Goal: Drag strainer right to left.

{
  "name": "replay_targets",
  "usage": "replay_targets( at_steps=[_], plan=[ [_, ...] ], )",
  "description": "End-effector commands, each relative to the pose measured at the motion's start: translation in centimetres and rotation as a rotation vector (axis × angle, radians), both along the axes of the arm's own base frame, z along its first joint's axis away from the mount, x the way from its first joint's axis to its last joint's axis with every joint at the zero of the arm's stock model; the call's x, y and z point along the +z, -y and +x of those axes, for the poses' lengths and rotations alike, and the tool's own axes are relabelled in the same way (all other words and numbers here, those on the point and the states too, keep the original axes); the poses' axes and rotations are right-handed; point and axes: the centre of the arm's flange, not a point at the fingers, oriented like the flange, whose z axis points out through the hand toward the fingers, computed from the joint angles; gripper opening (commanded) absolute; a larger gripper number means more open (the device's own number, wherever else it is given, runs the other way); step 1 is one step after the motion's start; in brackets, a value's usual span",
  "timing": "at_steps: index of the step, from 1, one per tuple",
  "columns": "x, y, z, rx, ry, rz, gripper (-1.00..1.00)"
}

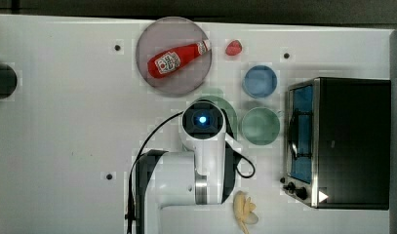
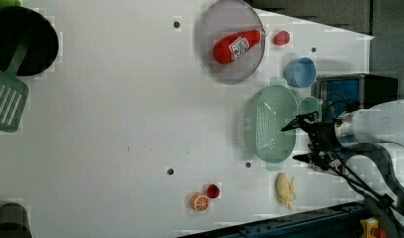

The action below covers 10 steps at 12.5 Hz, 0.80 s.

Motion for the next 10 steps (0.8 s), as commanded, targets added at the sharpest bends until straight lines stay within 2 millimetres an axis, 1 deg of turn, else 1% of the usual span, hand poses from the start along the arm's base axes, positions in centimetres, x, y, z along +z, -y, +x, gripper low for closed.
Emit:
replay_targets(
  at_steps=[1,4,6,7,8,10],
  plan=[
    [-0.9,0.5,1.0,-0.149,0.135,-0.02,1.0],
    [-6.4,0.0,-0.4,-0.138,0.155,-0.007,1.0],
    [-9.5,-0.7,-0.1,-0.125,0.157,0.001,1.0],
    [-10.8,-1.3,0.1,-0.114,0.157,0.007,1.0],
    [-11.8,-1.9,0.1,-0.125,0.163,0.011,1.0],
    [-12.9,-2.6,0.2,-0.227,0.177,0.007,1.0]
  ],
)
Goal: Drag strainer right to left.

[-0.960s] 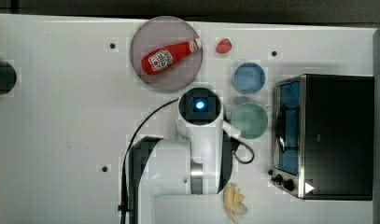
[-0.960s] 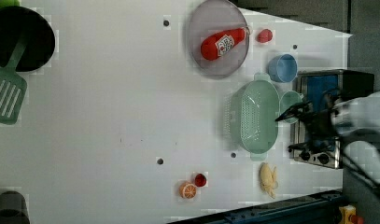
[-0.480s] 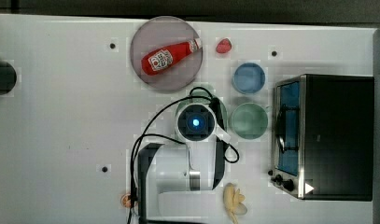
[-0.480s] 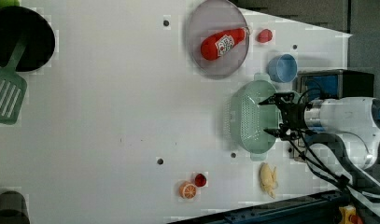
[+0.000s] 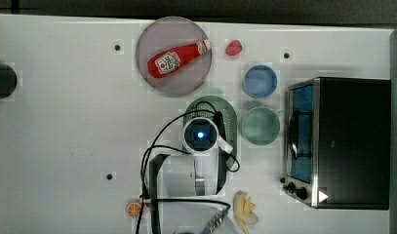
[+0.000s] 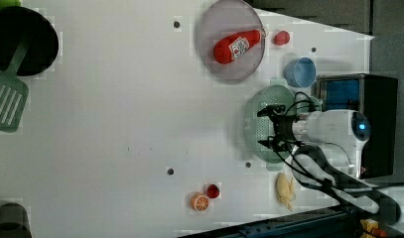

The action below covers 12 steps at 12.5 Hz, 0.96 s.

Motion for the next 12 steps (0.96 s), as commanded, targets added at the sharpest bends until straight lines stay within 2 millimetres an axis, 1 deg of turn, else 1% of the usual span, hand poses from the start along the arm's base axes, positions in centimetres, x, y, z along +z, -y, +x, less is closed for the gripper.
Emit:
replay_targets(
  at_steps=[1,5,8,12],
  plan=[
    [0.7,-2.7,0.2,-0.142,0.022,0.011,1.0],
    [0.7,-5.1,0.0,-0.096,0.024,0.019,1.0],
    [0.7,-7.8,-0.3,-0.059,0.016,0.033,1.0],
    [1.0,-11.2,-0.6,-0.062,0.006,0.068,1.0]
  ],
)
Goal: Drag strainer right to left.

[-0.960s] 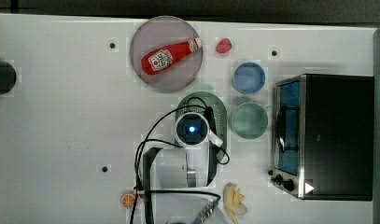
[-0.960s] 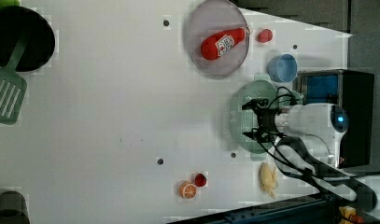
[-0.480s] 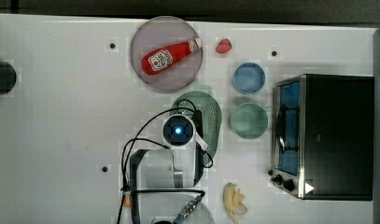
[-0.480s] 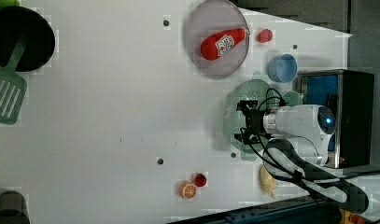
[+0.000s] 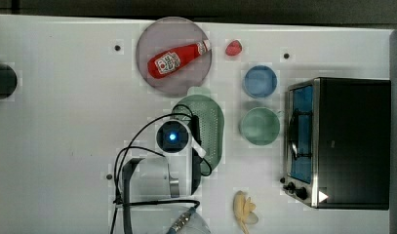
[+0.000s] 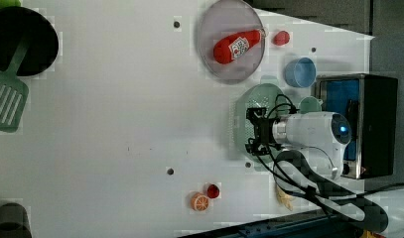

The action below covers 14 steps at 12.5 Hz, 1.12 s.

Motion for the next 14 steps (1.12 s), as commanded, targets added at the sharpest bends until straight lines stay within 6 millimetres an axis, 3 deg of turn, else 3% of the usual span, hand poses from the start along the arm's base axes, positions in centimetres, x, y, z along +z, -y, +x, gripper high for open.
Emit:
replay_targets(
  at_steps=[1,8,14],
  plan=[
    [0.7,-5.1,-0.3,-0.005,0.006,0.03,1.0],
    [1.0,-12.0,-0.2,-0.012,-0.026,0.091,1.0],
    [1.0,-18.4,0.5,-0.127,-0.035,0.131,1.0]
  ],
)
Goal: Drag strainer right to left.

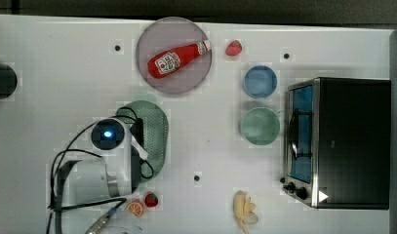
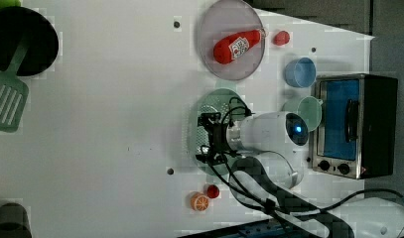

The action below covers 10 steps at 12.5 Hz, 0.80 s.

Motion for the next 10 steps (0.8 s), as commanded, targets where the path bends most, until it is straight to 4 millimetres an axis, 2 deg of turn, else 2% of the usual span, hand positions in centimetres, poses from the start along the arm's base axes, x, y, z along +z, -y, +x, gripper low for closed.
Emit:
replay_targets(
  at_steps=[1,6,10],
  plan=[
    [1.0,-4.0,1.4,-0.119,0.024,0.023,1.0],
    [0.1,-9.1,1.6,-0.071,0.03,0.042,1.0],
    [0.3,-13.1,1.6,-0.098,0.025,0.061,1.0]
  ],
)
